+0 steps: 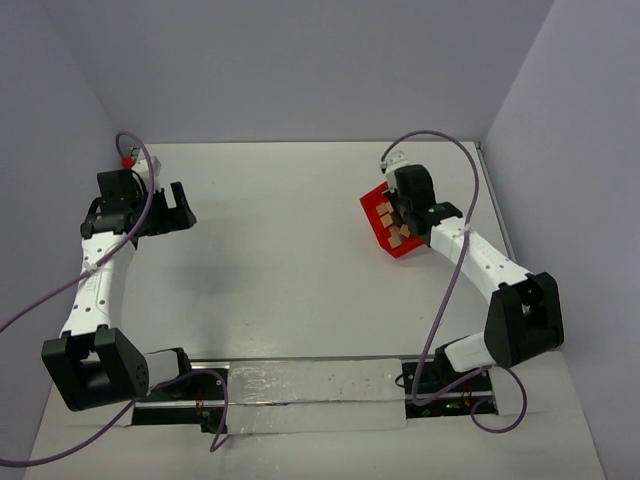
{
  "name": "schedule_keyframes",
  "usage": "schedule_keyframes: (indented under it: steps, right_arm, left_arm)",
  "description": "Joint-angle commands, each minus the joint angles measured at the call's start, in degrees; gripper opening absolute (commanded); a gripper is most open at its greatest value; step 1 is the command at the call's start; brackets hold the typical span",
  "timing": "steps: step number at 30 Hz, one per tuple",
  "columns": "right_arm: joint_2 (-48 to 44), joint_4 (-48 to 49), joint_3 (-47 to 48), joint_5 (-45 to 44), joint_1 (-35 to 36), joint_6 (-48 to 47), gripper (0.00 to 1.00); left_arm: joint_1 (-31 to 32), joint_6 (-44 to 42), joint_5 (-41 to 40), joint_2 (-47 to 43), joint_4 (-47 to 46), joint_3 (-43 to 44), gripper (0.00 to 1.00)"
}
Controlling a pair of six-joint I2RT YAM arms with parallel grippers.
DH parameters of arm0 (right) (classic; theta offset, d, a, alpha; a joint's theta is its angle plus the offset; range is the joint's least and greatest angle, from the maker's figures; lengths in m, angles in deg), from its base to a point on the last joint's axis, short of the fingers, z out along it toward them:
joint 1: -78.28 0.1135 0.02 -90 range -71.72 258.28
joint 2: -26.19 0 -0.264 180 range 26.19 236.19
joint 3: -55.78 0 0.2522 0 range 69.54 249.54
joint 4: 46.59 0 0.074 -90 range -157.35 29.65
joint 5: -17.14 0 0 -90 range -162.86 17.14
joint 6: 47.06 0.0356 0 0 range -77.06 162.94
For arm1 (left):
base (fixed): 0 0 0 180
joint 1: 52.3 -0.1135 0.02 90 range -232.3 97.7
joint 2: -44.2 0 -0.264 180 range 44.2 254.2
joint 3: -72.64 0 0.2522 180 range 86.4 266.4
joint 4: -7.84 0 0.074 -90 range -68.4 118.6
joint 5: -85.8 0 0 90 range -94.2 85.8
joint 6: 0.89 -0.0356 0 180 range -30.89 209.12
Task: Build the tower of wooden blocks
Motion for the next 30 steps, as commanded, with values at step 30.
schedule_keyframes:
  steps: [30]
  right_arm:
    - [17.66, 82.59, -19.48, -24.56, 35.42, -62.75, 0.00]
  left_arm:
    - [-4.01, 1.03, 2.00, -3.59, -1.22, 0.27, 0.99]
